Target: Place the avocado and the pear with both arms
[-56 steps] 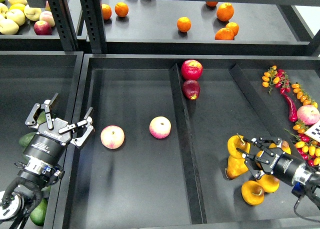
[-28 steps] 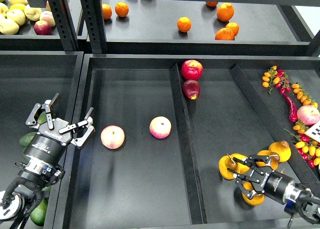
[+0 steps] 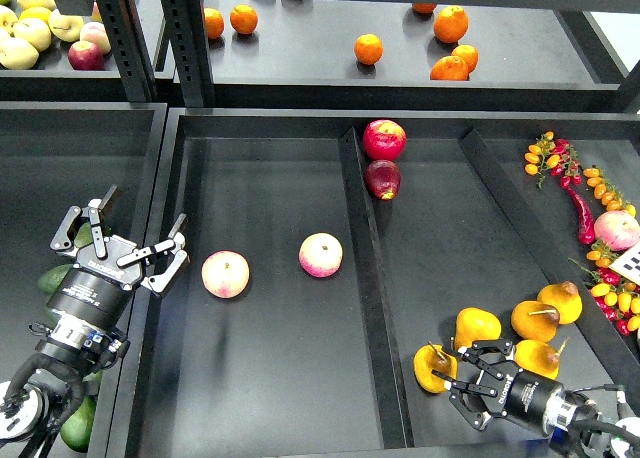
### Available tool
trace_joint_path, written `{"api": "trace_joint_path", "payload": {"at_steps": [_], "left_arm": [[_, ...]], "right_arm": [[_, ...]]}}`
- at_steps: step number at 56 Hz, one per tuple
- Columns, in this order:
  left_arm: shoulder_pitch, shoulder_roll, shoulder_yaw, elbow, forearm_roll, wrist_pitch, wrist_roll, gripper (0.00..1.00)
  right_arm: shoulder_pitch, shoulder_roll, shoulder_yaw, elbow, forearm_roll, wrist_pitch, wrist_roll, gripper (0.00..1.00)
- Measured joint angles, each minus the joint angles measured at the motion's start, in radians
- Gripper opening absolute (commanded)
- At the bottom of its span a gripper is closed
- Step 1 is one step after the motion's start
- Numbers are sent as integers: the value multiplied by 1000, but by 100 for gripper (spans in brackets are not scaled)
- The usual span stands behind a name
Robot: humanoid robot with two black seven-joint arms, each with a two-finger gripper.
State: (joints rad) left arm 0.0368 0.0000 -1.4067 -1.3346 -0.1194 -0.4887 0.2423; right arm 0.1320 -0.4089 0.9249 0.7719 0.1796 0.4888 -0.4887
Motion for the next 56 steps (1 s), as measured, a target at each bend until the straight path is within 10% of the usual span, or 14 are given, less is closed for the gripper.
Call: {"api": "trace_joint_path", "payload": {"at_steps": [13,40,56], "left_arm": [[0,0,0,-2,0,0,0,99],[0,0,2,-7,1,0,1,99],[-18,0,-9,-12,8,0,-4,99]], "right_arm": [[2,-11,2,2,3,0,0,96],[152,-174,84,149,135,0,0,97],[259,5,321,98,142,-57,0,99]]}}
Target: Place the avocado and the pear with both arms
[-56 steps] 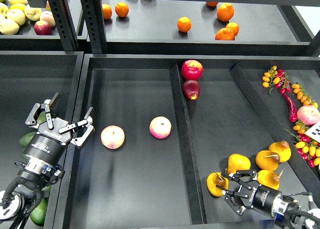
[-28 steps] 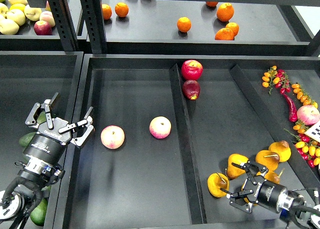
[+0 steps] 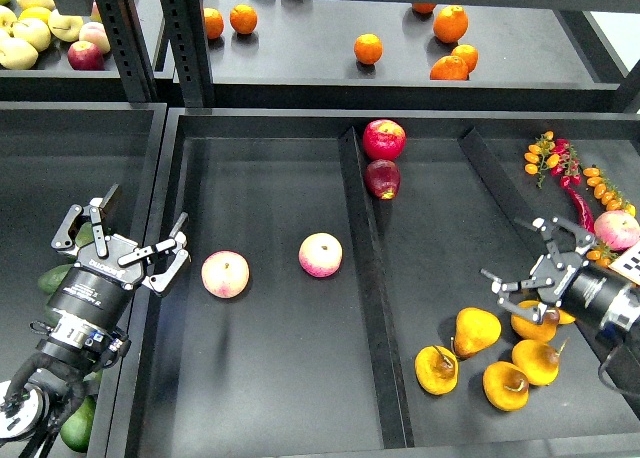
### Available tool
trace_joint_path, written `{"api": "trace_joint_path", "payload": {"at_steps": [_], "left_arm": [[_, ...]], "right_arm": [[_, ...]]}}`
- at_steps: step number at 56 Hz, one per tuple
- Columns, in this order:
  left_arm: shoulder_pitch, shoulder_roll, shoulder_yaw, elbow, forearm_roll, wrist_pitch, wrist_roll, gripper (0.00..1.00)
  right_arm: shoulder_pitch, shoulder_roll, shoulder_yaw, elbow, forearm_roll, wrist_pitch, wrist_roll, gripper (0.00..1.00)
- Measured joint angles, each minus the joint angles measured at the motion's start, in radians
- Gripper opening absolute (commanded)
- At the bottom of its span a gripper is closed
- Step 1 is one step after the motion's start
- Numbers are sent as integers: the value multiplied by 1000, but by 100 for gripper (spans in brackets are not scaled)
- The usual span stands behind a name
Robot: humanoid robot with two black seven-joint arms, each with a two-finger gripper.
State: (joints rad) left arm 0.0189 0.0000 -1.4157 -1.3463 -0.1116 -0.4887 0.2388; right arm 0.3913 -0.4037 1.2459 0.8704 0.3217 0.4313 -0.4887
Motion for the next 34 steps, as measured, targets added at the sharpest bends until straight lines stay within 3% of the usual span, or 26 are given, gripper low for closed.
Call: {"api": "trace_joint_path", "payload": {"at_steps": [21,29,34], "left_arm": [[-27,0,5,10,8,0,0,99],[-48,0,8,28,9,0,-2,99],[-63,0,9,55,9,0,-5,99]], "right_arm": [[17,385,236,-101,-7,-18,0,99],[7,402,252,-97,-7,-24,1,99],[-18,403,254,-84,-7,-41,25,99]]}}
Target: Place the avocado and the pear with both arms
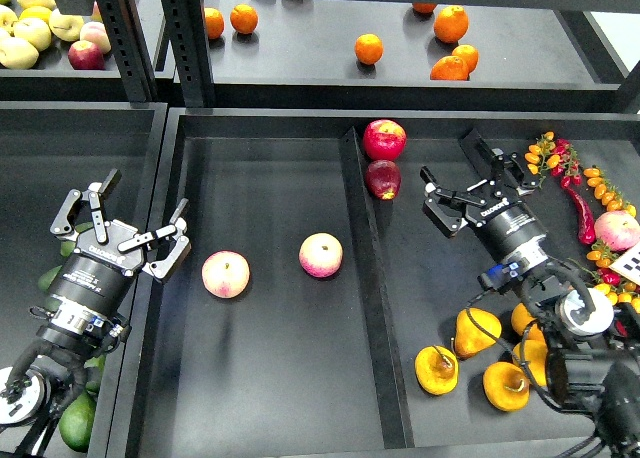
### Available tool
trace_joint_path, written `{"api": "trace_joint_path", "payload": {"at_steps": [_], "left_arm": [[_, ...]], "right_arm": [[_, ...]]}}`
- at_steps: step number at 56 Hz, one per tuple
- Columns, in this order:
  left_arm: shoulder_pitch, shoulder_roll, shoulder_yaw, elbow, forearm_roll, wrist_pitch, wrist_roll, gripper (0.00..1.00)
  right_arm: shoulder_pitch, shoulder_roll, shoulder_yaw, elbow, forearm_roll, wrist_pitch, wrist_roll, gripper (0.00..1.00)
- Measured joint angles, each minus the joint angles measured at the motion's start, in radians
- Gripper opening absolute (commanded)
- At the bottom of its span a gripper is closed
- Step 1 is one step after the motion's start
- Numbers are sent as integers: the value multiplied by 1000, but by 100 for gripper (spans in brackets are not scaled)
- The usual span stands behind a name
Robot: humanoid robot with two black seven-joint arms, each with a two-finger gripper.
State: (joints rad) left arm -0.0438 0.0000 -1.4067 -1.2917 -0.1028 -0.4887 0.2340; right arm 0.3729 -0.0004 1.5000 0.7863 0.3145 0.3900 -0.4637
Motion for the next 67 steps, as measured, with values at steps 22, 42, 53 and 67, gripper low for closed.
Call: {"api": "trace_joint_path", "payload": {"at_steps": [22,42,53,67], "left_arm": [[-2,0,2,92,2,0,-24,99],[60,0,37,76,0,0,-21,99],[80,0,47,39,1,0,-19,99],[68,0,60,-50,1,15,-20,99]], "right_arm": [[-269,0,-1,271,-17,-63,72,100],[-534,0,-63,475,-36,-47,71,100],[-551,0,-102,509,-117,-56,152,99],[-514,0,-92,529,-117,-87,227,99]]}}
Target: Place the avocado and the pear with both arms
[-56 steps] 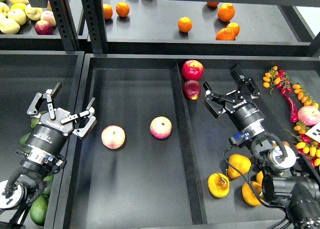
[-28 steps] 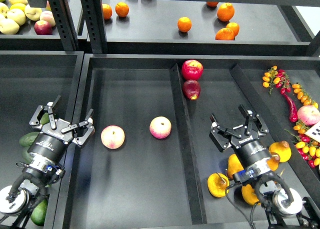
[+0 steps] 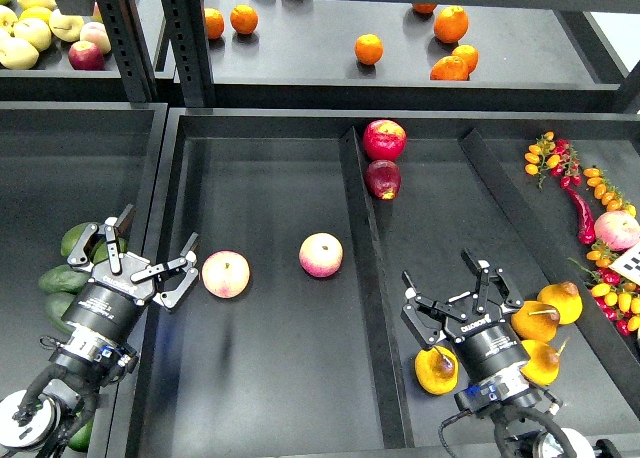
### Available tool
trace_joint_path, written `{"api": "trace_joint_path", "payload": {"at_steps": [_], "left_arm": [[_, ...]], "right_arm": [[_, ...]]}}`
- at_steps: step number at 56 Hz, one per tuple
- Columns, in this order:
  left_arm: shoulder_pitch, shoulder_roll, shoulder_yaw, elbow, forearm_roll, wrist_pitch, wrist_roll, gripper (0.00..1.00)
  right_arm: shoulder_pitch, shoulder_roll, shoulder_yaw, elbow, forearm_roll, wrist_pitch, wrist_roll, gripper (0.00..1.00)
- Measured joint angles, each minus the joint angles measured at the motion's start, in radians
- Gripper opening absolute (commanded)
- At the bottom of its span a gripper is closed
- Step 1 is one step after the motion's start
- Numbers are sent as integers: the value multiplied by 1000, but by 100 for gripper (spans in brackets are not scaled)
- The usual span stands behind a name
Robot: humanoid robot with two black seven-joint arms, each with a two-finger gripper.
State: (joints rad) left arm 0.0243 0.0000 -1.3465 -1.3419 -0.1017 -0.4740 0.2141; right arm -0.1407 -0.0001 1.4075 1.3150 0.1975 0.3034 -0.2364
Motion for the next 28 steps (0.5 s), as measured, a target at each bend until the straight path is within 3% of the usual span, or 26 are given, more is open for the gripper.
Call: {"api": "trace_joint_path", "payload": {"at_steps": [11,28], "left_arm": [[-38,0,-9,-41,-1,46,-5,99],[-1,0,10,-43,-4,12,-25,99]], "right_arm": [[85,0,4,3,49,-6,2,99],[95,0,-5,5,159,43,6,100]]}}
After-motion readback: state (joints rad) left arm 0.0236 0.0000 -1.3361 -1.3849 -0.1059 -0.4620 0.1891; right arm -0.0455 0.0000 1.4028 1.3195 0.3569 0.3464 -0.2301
